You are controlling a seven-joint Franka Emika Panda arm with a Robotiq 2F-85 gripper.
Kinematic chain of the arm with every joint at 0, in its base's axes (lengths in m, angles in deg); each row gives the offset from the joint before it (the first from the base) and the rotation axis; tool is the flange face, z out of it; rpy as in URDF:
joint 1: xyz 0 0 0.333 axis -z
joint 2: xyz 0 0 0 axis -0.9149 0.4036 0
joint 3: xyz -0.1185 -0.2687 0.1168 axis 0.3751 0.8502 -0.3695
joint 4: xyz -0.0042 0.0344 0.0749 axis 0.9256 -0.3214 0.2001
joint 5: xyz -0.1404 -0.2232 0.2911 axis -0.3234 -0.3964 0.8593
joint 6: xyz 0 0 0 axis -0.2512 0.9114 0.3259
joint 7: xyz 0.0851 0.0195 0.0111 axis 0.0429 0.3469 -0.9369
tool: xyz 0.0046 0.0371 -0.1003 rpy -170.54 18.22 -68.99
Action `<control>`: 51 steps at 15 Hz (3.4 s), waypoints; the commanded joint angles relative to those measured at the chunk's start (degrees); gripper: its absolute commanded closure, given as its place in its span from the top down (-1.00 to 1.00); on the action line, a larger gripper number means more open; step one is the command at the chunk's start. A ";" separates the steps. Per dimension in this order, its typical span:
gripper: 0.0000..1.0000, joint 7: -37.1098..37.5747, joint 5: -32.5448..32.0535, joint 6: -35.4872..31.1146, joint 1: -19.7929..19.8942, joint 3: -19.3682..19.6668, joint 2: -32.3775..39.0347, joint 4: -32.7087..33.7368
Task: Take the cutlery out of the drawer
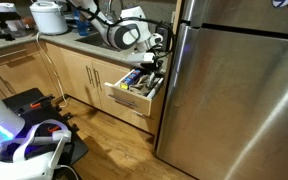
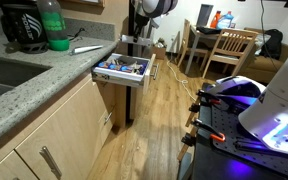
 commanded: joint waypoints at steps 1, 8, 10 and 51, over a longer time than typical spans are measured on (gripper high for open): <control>-0.94 0.73 -3.99 -4.09 -3.35 3.94 -4.91 -5.02; -0.95 3.34 -16.15 -13.65 -12.35 12.59 -8.25 -9.09; -0.95 5.05 -20.00 -15.50 -15.98 16.12 -8.61 -9.42; -0.93 5.13 -25.65 -9.77 -39.05 25.74 -6.46 -5.41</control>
